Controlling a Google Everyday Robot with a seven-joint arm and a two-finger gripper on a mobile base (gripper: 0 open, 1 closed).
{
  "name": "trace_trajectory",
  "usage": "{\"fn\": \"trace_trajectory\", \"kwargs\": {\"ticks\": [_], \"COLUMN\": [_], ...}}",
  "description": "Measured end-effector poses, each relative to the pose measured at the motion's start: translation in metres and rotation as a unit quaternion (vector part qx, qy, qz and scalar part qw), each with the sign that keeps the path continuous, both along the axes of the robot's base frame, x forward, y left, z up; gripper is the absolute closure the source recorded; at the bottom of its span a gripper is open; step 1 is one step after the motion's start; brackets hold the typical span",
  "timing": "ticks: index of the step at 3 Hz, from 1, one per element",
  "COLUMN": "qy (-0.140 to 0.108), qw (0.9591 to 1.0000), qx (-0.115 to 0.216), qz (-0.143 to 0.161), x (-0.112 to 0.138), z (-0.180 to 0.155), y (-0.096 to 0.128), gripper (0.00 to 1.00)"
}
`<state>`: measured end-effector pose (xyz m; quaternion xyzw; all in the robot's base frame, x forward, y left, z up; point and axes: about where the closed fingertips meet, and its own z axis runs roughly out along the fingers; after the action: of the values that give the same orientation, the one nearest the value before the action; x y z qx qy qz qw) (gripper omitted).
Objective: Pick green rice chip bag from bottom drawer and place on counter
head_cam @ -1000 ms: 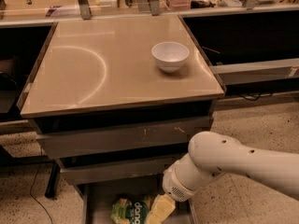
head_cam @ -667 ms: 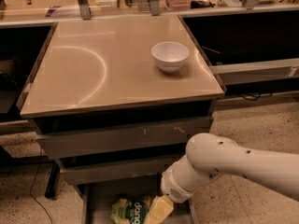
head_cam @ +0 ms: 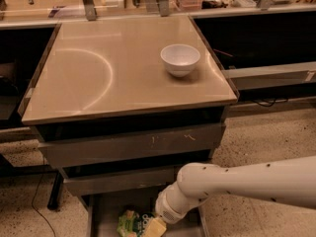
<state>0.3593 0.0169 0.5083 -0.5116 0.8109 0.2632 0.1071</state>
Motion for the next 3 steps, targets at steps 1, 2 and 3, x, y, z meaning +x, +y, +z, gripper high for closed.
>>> {"fn": "trace_trajectory", "kwargs": {"ticks": [1,2,3], "qy": [-0.007,-0.007,-0.008], "qw": [1.0,1.0,0.9999], "qx": [-0.002,-0.002,0.005], "qz": [-0.006,-0.006,-0.006], "x": [0.018,0.017,0.017], "z": [-0.051,-0.051,-0.07], "y": [0.021,0.021,0.029], "gripper": [0.0,0.0,0.0]}}
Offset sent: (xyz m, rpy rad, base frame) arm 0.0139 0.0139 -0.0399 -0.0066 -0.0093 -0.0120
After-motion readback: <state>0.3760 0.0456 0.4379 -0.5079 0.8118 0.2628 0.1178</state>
